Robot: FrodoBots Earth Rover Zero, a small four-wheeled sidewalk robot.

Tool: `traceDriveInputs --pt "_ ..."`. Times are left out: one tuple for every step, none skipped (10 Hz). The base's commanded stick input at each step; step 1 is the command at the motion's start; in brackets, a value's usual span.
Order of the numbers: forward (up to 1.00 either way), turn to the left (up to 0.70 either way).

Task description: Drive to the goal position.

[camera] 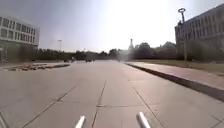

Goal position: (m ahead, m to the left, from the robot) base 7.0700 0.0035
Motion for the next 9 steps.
traceDriveInputs --pt "0.7 0.0" --pt "0.7 0.0" --pt "0.7 0.0" --pt "0.7 0.0" --pt "0.7 0.0" --pt "0.7 0.0" --pt "0.7 0.0" --pt "0.7 0.0" --pt "0.7 0.0"
